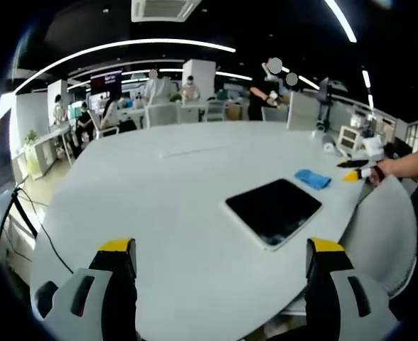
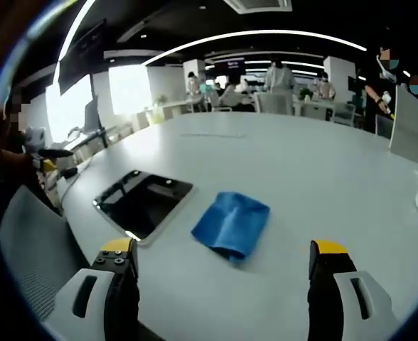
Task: Wipe the mirror surface with the cleaning cloth until all visible marks leave the cleaned area.
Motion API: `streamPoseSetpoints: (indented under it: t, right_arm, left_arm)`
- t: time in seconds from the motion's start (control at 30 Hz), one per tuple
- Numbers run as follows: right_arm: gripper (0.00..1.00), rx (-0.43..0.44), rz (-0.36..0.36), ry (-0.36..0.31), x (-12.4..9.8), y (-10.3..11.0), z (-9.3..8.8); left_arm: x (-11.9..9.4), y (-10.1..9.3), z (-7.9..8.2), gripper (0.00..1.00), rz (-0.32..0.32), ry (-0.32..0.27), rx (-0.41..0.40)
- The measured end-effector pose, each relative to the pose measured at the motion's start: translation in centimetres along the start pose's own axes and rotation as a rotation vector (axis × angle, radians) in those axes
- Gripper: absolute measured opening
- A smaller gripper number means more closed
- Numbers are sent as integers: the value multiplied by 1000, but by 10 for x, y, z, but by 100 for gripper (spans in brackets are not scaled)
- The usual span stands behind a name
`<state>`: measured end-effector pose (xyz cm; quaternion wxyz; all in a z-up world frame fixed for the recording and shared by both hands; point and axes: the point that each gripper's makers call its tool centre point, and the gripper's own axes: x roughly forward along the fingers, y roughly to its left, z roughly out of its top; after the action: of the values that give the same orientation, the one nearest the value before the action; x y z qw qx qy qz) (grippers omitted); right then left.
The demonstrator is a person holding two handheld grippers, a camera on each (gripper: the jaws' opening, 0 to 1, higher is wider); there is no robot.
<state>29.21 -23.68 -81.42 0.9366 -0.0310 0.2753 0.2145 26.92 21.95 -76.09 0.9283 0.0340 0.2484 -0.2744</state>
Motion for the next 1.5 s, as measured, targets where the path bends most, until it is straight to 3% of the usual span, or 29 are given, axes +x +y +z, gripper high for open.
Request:
streamPoseSetpoints:
  t: [1.5]
  right_arm:
    - [100,49,-3,40,2,-2,-6]
  left_arm:
    - [0,8,-2,100,17,0,-22]
